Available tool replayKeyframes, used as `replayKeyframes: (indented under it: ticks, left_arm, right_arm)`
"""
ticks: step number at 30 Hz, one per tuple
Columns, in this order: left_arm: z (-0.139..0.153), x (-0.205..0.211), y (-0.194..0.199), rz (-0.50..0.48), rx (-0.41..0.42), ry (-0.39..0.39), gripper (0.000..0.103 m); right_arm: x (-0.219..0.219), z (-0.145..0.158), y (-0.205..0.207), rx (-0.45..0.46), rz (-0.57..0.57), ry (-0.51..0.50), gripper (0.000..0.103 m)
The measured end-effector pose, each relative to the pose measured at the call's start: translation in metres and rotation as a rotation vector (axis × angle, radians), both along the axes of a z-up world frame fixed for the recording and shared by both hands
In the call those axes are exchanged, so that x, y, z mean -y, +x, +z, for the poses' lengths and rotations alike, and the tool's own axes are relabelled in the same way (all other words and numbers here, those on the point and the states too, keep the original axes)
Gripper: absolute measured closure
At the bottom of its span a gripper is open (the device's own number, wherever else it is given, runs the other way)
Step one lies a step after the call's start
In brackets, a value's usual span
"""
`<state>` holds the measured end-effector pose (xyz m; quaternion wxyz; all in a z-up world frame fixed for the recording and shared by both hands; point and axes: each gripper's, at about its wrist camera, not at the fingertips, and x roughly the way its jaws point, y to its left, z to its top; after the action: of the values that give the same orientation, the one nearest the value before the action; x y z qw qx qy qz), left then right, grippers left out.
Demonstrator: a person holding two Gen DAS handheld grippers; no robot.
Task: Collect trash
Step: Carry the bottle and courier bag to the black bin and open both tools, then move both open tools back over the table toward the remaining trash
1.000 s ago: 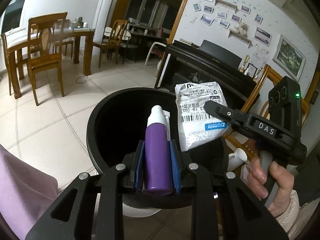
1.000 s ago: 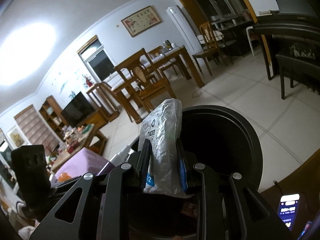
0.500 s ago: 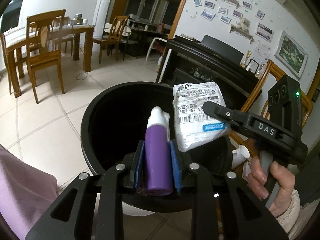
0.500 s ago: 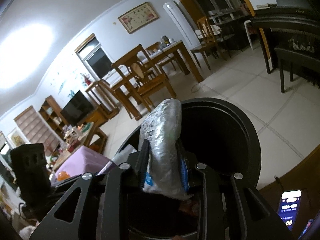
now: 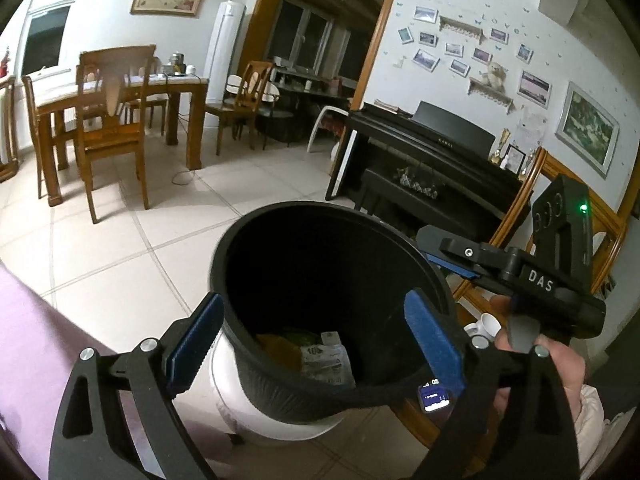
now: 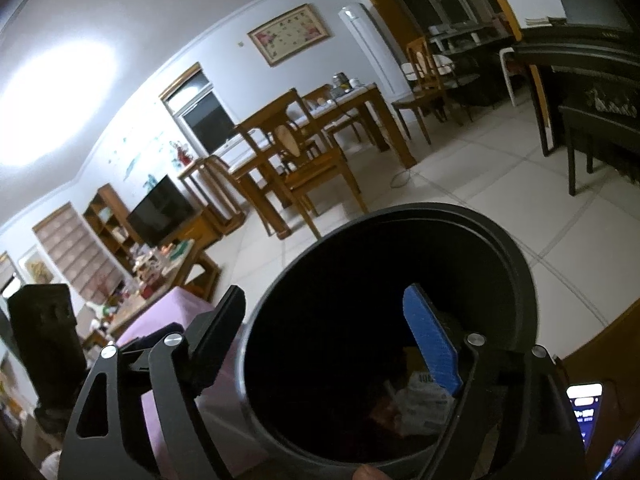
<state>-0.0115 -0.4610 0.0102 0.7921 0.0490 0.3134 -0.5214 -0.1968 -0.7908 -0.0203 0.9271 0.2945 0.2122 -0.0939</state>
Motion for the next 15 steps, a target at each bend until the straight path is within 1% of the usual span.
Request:
replayKeyframes:
  ticks: [3, 8, 11, 13, 15]
  left_arm:
    - [0.005, -0.019, 0.003, 0.032, -0.003, -0.015, 0.011]
    - [0.014, -0.07, 0.012, 0.107, 0.007, -0.054, 0.011]
    - [0.021, -0.108, 0.019, 0.169, 0.025, -0.071, 0.011]
    - [0.024, -0.133, 0.023, 0.212, 0.035, -0.083, 0.011]
    - [0.028, -0.169, 0.03, 0.274, 0.034, -0.113, 0.011]
  right_arm:
    - [-0.017, 0.008, 0.009, -0.005, 0.027, -0.023, 0.021]
    - [-0.056, 0.023, 0.034, -0.018, 0.104, -0.055, 0.021]
    - [-0.091, 0.033, 0.054, -0.024, 0.166, -0.082, 0.021]
    - [-0.123, 0.039, 0.071, -0.028, 0.223, -0.101, 0.021]
    - [-0.152, 0.049, 0.091, -0.035, 0.278, -0.118, 0.021]
